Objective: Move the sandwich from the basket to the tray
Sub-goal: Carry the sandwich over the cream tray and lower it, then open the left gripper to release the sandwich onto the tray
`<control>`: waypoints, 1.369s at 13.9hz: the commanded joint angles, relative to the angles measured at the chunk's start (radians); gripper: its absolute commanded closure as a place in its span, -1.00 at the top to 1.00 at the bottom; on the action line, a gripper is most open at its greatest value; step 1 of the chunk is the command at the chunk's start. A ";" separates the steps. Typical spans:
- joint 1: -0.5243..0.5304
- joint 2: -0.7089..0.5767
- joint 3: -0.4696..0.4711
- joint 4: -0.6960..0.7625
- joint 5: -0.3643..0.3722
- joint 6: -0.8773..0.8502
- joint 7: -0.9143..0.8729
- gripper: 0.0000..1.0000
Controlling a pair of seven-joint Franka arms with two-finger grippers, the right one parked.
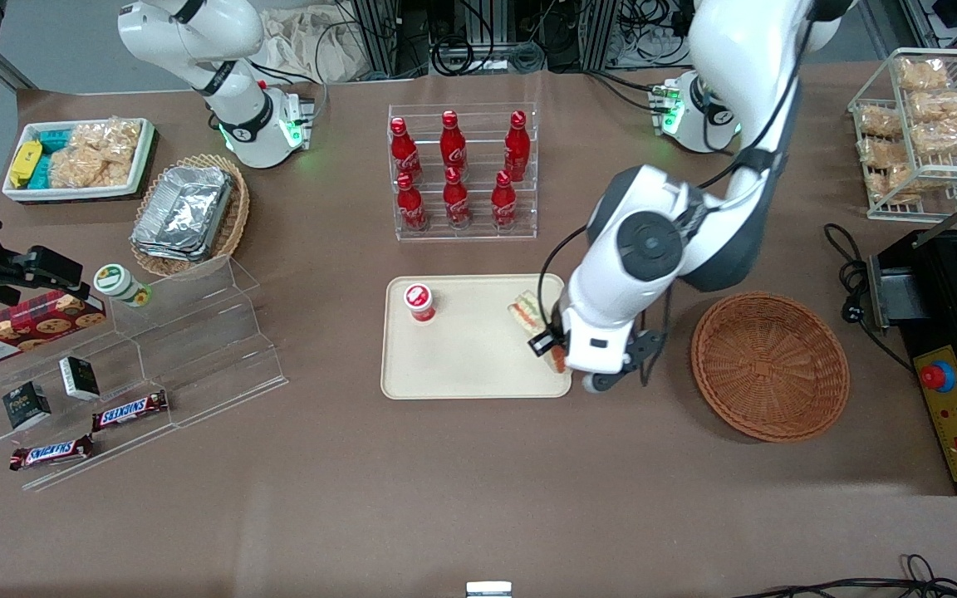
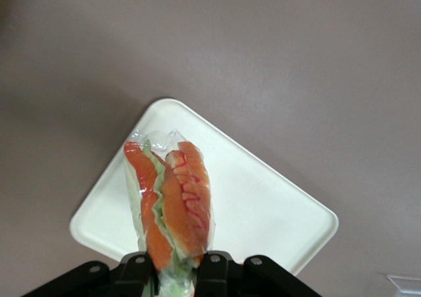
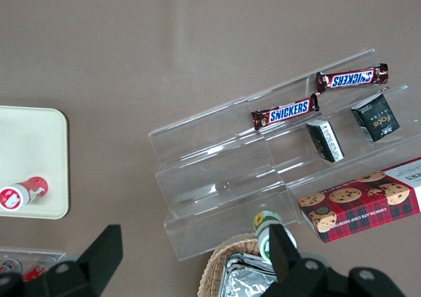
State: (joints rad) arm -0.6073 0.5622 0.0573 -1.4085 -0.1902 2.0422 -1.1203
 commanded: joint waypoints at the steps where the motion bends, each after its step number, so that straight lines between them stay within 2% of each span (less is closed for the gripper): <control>1: -0.040 0.063 0.012 0.013 0.055 0.035 -0.033 -0.63; 4: -0.077 0.090 0.012 -0.058 0.135 0.122 -0.033 -0.64; 6: -0.097 0.091 0.010 -0.122 0.162 0.191 -0.033 -0.64; 8: -0.109 0.094 0.010 -0.161 0.175 0.229 -0.032 -0.64; 10: -0.115 0.111 0.010 -0.162 0.175 0.233 -0.033 -0.55; 11: -0.115 0.110 0.010 -0.162 0.175 0.240 -0.033 -0.38; 12: -0.114 0.108 0.010 -0.162 0.173 0.240 -0.033 0.18; 13: -0.112 0.107 0.010 -0.159 0.172 0.240 -0.035 0.59; 14: -0.112 0.102 0.010 -0.158 0.170 0.239 -0.036 0.90; 15: -0.112 0.096 0.012 -0.156 0.167 0.237 -0.042 1.00; 17: -0.109 0.064 0.016 -0.155 0.172 0.236 -0.090 1.00; 19: -0.103 -0.020 0.033 -0.156 0.172 0.213 -0.105 1.00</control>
State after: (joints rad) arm -0.7094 0.6393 0.0716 -1.5454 -0.0368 2.2834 -1.1868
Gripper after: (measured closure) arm 0.009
